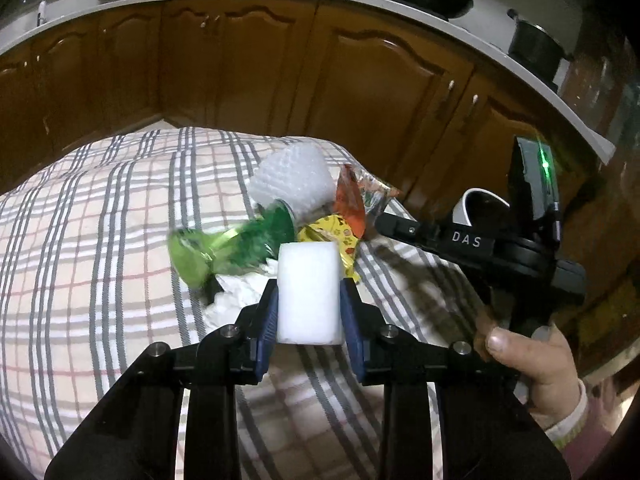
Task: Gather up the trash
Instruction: 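Grasp the white foam block with the left tool while the right tool grasps an orange cartoon snack bag, then carry the foam block in the left tool and orange bag in the right tool over the bin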
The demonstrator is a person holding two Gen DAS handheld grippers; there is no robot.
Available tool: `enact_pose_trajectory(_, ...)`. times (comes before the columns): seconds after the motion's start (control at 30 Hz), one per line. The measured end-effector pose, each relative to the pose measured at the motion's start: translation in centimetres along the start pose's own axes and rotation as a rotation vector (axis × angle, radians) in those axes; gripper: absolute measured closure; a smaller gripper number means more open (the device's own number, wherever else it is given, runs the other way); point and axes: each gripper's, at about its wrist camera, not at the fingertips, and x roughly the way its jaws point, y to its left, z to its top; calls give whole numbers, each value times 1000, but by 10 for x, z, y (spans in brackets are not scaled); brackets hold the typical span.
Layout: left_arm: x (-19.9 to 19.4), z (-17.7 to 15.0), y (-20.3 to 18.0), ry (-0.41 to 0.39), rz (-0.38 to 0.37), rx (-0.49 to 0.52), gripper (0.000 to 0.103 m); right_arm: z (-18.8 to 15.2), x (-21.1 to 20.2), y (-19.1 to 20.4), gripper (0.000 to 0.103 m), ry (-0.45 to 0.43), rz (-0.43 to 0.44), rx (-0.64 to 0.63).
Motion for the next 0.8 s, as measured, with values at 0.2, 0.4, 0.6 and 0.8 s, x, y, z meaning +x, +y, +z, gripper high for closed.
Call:
enact_pose_trajectory(0.2, -14, -9, -2, -12, -15, -20, 76, -9, -26, 7, 103, -39, -18, -46)
enact_pose_trajectory(0.4, -33, -17, -2, -44, -31, -55, 77, -1, -30, 0, 81, -44, -12, -20)
enact_pose_trajectory(0.6, -45, -24, -3, -62, -32, -69, 77, -4, -21, 26, 63, -61, -76, -103)
enact_pose_trajectory(0.8, -49, -25, -2, -70, -39, -77, 77, 1, -1, 52, 80, -93, -218, -238)
